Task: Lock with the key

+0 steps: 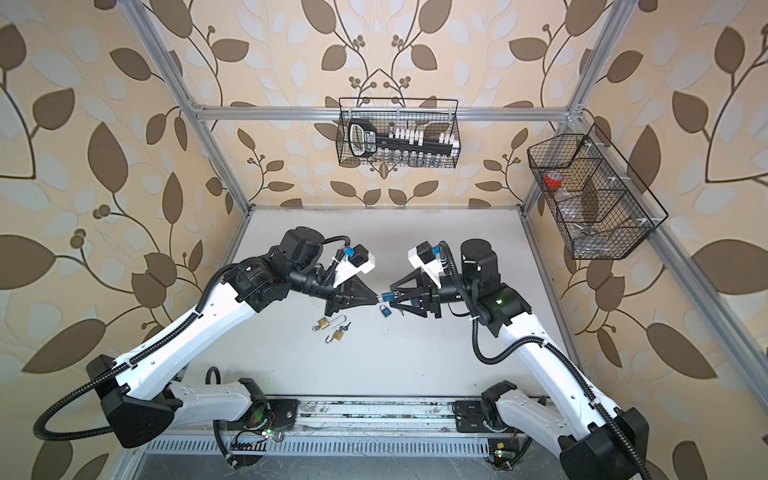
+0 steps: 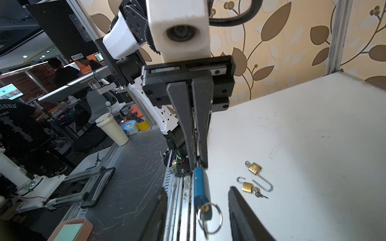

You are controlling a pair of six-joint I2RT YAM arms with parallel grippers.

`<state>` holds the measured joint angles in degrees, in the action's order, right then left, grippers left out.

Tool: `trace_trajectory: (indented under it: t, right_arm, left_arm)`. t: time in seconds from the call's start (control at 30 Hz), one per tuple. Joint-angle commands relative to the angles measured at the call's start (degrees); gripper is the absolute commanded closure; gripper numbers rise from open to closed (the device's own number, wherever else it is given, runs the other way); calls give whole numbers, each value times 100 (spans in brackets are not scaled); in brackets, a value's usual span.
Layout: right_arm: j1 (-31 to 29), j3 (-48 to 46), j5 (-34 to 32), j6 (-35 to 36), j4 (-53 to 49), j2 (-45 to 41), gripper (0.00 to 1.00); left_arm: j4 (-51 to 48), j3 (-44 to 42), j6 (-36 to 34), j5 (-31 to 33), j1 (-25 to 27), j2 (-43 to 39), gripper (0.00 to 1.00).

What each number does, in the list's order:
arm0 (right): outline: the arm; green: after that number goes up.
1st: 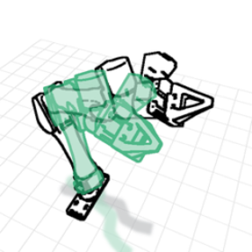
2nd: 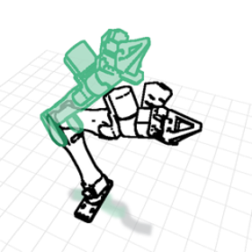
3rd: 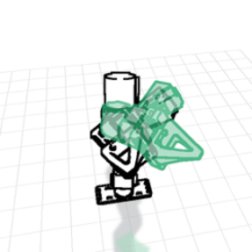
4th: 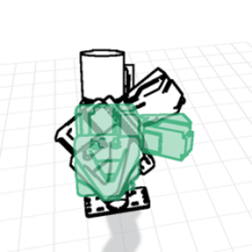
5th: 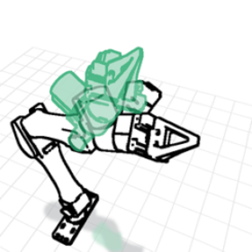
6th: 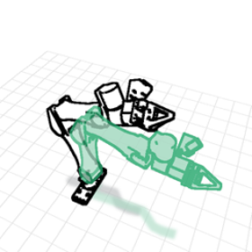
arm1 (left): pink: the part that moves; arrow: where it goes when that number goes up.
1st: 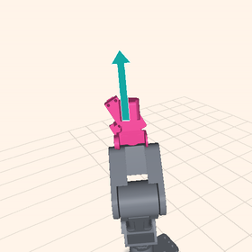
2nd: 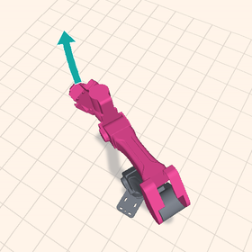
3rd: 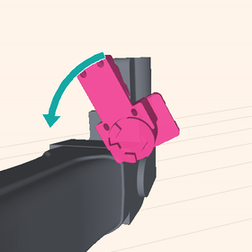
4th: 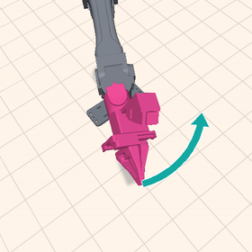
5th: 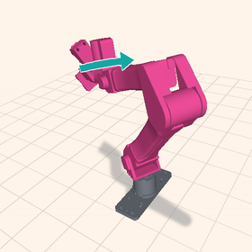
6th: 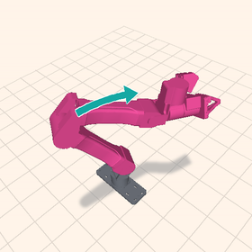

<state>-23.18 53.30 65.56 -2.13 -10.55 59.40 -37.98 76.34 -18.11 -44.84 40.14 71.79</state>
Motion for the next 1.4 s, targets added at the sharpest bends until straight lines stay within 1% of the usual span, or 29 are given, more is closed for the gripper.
trace_trajectory:
  t: [0.0, 0.1, 0.13, 0.2, 0.3, 0.4, 0.43, 0.5, 0.53, 0.57, 0.6, 0.7, 0.83, 0.93, 1.07, 1.13, 1.2, 1.3, 1.37]
  right_arm:
    - [-77, 241, 251, 209, -210, 87, 57]
    - [-99, 234, 284, 204, -219, 86, 69]
    - [-95, 238, 287, 205, -220, 73, 76]
    - [-98, 206, 288, 208, -220, 19, 84]
    - [-91, 190, 291, 200, -190, -87, 100]
    - [-94, 183, 256, -36, 49, -285, 100]
    - [-99, 142, 256, -210, 230, -365, 100]
    - [-95, -5, 301, -686, 792, -565, 100]
    - [-96, -87, 346, -903, 1021, -651, 100]
    - [-93, -170, 356, -1140, 1379, -734, 100]
    - [-96, -236, 344, -1337, 1643, -802, 100]
    - [-98, -303, 179, -1714, 2060, -888, 100]
    - [-101, -423, 35, -2294, 2677, -844, 100]
    - [-162, -430, 36, -2434, 2864, -730, 100]
    - [-187, -470, -123, -2557, 3023, -709, 100]
    - [-190, -508, -178, -2690, 3166, -680, 100]
    - [-195, -572, -301, -2824, 3321, -700, 100]
    - [-195, -690, -588, -3029, 3502, -756, 100]
    - [-195, -716, -630, -3147, 3548, -732, 100]
  left_arm:
    - [53, 296, -114, -320, 12, 43, 100]
    - [3, 342, -131, -350, 12, 89, 100]
    - [-1, 349, -123, -333, 11, 90, 100]
    - [30, 350, -106, -273, 11, 81, 100]
    - [221, 296, -5, -227, 11, 14, 100]
    - [712, 146, 325, -412, 12, -155, 100]
    - [878, 94, 427, -532, 5, -222, 98]
    - [1411, -74, 751, -757, 3, -430, 72]
    - [1737, -211, 929, -816, 5, -534, 64]
    - [2054, -326, 1111, -833, 1, -644, 58]
    - [2325, -447, 1260, -829, -3, -734, 57]
    - [2567, -523, 1435, -848, -6, -800, 56]
    - [2670, -470, 1575, -1079, -1, -702, 54]
    - [2756, -485, 1630, -1132, 2, -640, 53]
    - [2901, -497, 1723, -1183, 9, -599, 55]
    - [2880, -474, 1732, -1198, 11, -579, 59]
    - [2836, -472, 1687, -1211, 7, -561, 65]
    - [2833, -483, 1657, -1170, 5, -543, 70]
    - [2903, -492, 1707, -1150, 3, -534, 76]
